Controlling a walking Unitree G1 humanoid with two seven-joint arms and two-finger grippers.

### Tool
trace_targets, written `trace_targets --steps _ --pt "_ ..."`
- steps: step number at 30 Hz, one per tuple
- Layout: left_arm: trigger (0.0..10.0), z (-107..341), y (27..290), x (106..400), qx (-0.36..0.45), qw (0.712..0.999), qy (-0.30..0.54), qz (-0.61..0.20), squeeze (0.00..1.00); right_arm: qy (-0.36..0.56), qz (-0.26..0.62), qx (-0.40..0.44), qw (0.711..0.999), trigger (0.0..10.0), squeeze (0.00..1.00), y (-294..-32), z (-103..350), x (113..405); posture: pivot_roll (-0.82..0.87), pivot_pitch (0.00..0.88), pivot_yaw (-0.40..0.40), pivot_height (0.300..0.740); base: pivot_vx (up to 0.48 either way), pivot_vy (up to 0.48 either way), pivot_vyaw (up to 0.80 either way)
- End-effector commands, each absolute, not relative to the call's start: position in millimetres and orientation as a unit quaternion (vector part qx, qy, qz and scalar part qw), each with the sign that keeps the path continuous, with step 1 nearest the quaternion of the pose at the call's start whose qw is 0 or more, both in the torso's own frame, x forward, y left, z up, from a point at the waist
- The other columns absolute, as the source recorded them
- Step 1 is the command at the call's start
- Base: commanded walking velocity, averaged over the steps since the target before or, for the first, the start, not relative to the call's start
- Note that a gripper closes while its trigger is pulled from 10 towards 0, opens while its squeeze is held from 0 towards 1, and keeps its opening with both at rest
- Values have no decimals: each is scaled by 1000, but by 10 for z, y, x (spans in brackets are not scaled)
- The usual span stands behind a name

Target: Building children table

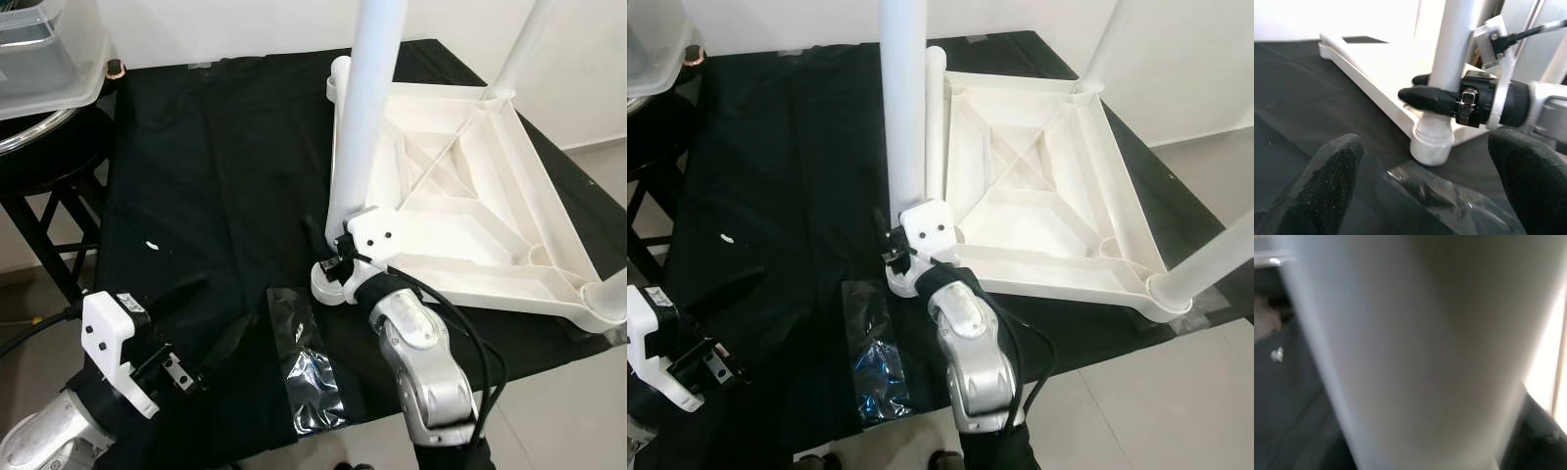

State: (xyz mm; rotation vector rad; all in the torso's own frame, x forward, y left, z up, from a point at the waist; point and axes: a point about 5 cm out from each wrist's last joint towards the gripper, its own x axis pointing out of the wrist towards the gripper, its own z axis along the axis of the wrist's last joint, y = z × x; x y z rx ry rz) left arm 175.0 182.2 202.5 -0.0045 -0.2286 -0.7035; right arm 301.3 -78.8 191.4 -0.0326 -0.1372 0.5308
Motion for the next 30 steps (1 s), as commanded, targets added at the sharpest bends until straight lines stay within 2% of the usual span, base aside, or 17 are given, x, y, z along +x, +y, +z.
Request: trace_targets --steps 1,4,5,6,7,9,10,11,15,20,21,23,24,25,26,27,30 --pt "10000 2035 1839 1711 1 929 -108 -355 0 -83 313 11 946 10000 1000 -817 2045 3056 126 202 -63 740 0 0 0" --pt "10000 2031 1842 1686 1 926 -102 -363 0 -97 360 8 928 10000 1000 -909 2173 3132 128 202 -66 740 0 0 0" --pt "10000 2029 1845 1667 2 924 -98 -369 0 -104 379 -2 919 10000 847 -974 2238 3184 134 203 -70 740 0 0 0" --pt "10000 2036 1853 1642 2 923 -96 -373 0 -114 405 -21 907 10000 0 -1040 2320 3242 140 206 -75 740 0 0 0" --pt "10000 2036 1853 1642 2 923 -96 -373 0 -114 405 -21 907 10000 0 -1040 2320 3242 140 206 -75 740 0 0 0" --pt "10000 2037 1891 1585 5 920 -87 -382 0 -121 486 -53 864 10000 0 -1125 2468 3296 147 209 -81 740 0 0 0" --pt "10000 2037 1891 1585 5 920 -87 -382 0 -121 486 -53 864 10000 0 -1125 2468 3296 147 209 -81 740 0 0 0" --pt "10000 2028 1921 1560 7 920 -82 -383 0 -110 533 -66 836 10000 0 -1143 2507 3305 151 211 -83 740 0 0 0" --pt "10000 2022 1939 1543 7 921 -81 -380 0 -106 529 -98 836 10000 0 -1137 2537 3428 154 216 -86 740 0 0 0" --pt "10000 2035 1957 1498 5 923 -80 -376 0 -91 570 -64 814 10000 0 -1093 2595 3603 171 224 -93 740 0 0 0" --pt "10000 2036 1955 1485 4 923 -79 -376 0 -79 590 -53 802 9608 0 -1073 2563 3612 170 229 -95 740 0 0 0" --pt "10000 2036 1955 1485 4 923 -79 -376 0 -79 590 -53 802 9608 0 -1073 2563 3612 170 229 -95 740 0 0 0" --pt "10000 2036 1953 1477 3 923 -79 -376 0 -66 609 -44 790 5843 0 -1074 2522 3601 168 234 -96 740 0 0 0" --pt "10000 2037 1953 1466 2 923 -78 -377 0 -52 630 -37 774 3922 0 -1093 2471 3594 171 237 -97 740 0 0 0" --pt "10000 2037 1954 1459 1 923 -77 -377 0 -43 643 -36 764 3412 0 -1115 2425 3587 171 237 -97 740 0 0 0" --pt "10000 2037 1954 1452 1 923 -76 -377 0 -35 645 -32 762 0 0 -1141 2384 3595 175 242 -99 740 0 0 0" --pt "10000 2038 1952 1448 0 923 -76 -377 0 -30 643 -24 765 0 0 -1170 2343 3613 174 242 -97 740 0 0 0"
